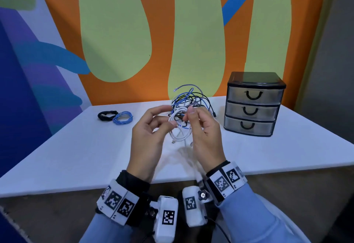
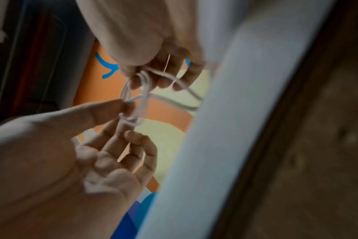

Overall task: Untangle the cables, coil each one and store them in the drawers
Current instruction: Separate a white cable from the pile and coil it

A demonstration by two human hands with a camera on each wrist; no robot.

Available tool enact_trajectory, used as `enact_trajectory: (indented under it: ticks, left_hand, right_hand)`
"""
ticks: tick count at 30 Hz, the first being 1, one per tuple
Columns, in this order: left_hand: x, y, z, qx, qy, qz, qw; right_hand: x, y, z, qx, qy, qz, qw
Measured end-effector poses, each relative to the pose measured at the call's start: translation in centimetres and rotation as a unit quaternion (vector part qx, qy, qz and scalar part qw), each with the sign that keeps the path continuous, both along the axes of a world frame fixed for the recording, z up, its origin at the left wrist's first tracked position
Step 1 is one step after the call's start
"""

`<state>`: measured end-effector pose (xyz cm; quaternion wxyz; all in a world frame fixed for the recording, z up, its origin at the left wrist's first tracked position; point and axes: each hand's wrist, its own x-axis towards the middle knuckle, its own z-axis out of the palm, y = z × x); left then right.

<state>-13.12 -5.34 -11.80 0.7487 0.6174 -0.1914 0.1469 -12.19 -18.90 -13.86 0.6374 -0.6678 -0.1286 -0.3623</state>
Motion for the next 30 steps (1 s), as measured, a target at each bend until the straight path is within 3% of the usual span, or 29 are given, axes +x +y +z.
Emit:
enact_trajectory:
  ticks: [3, 6, 10, 19, 25, 30]
  left_hand:
    - [0.2, 0.3, 0.9, -0.071, 0.071, -0.072, 0.992]
    - [-0.1, 1.1, 2.0, -0.141, 0.145, -0.168, 0.965]
    - [-1.2, 2.1, 3.2, -0.173, 0.151, -0.237, 0.944]
    - [-3.0, 2.2, 3.3, -0.173, 0.16, -0.231, 0.944]
    - [-2.7, 2.3, 2.6, -0.162, 0.164, -0.213, 0.949]
    - [-2.6, 2.1, 2.2, -0.1, 0.127, -0.165, 0.973]
  right_hand:
    - [-0.6, 0.0, 0.3, 0.026, 0.04, 0.079, 0.996]
    - [-1.6, 0.4, 1.0, 0.124, 0.098, 0.211, 0.965]
    - [-3.3, 0.4, 2.5, 0.174, 0.118, 0.317, 0.925]
    - [-4.6, 0.1, 2.7, 0.161, 0.176, 0.269, 0.933]
    - [-4.8, 0.1, 3.2, 0.243, 0.19, 0.326, 0.894]
    - [-3.6, 0.4, 2.4, 0.24, 0.2, 0.293, 0.904]
